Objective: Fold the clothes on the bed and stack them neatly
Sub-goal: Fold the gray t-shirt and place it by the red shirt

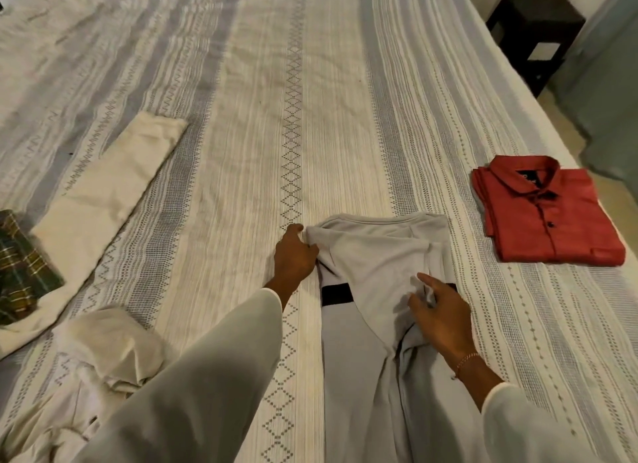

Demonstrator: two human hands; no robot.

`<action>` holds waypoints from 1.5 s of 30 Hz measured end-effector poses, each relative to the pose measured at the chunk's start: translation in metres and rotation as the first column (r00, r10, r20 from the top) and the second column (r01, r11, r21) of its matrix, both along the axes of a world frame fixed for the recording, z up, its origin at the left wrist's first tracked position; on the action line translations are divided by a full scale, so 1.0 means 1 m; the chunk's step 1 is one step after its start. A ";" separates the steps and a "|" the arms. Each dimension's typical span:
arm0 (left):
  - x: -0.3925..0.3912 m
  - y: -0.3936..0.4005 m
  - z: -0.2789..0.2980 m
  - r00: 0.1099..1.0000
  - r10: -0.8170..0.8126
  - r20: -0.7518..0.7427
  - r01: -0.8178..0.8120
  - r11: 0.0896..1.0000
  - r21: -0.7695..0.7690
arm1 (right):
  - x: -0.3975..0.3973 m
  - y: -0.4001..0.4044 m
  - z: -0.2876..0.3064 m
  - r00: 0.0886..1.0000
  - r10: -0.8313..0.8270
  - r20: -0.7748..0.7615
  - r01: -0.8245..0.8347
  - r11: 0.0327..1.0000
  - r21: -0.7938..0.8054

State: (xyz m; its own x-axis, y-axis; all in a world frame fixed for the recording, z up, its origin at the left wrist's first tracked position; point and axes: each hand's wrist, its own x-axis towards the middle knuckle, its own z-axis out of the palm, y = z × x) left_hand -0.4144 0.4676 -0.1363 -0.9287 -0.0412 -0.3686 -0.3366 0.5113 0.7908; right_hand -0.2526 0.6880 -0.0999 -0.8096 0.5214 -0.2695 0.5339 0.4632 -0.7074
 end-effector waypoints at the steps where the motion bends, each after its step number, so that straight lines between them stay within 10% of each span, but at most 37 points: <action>1: -0.003 -0.002 -0.001 0.998 -0.035 -0.048 0.035 0.999 -0.010 | -0.004 -0.001 -0.001 1.000 0.002 0.008 -0.002 0.997 0.074; 8: -0.033 -0.016 0.013 0.888 -0.437 -0.144 0.390 0.881 -0.268 | -0.061 -0.008 -0.002 0.919 0.386 -0.084 -0.310 0.835 0.454; 15: -0.072 -0.017 0.032 0.743 -0.660 -0.110 0.539 0.688 -0.486 | -0.126 -0.023 -0.017 0.826 0.513 0.235 -0.541 0.603 0.586; 23: -0.084 0.003 0.048 0.768 -0.614 -0.185 0.627 0.779 0.018 | -0.129 -0.004 -0.017 0.873 0.488 0.005 -0.397 0.703 0.591; 27: -0.088 0.008 0.043 0.667 -0.733 -0.129 0.696 0.676 -0.243 | -0.127 0.012 -0.012 0.851 0.526 0.000 -0.430 0.696 0.575; 34: -0.076 0.009 0.028 0.635 -0.757 -0.151 0.525 0.567 -0.635 | -0.129 0.051 0.011 0.630 0.650 0.425 -0.776 0.520 0.357; 40: -0.044 0.023 0.009 0.671 -0.677 -0.302 0.235 0.581 -0.780 | -0.119 0.082 0.025 0.719 0.656 0.232 -0.679 0.733 0.033; 45: 0.020 0.035 -0.007 0.470 -0.768 -0.434 0.151 0.555 -0.818 | -0.102 0.093 0.024 0.767 0.582 0.269 -0.609 0.793 0.021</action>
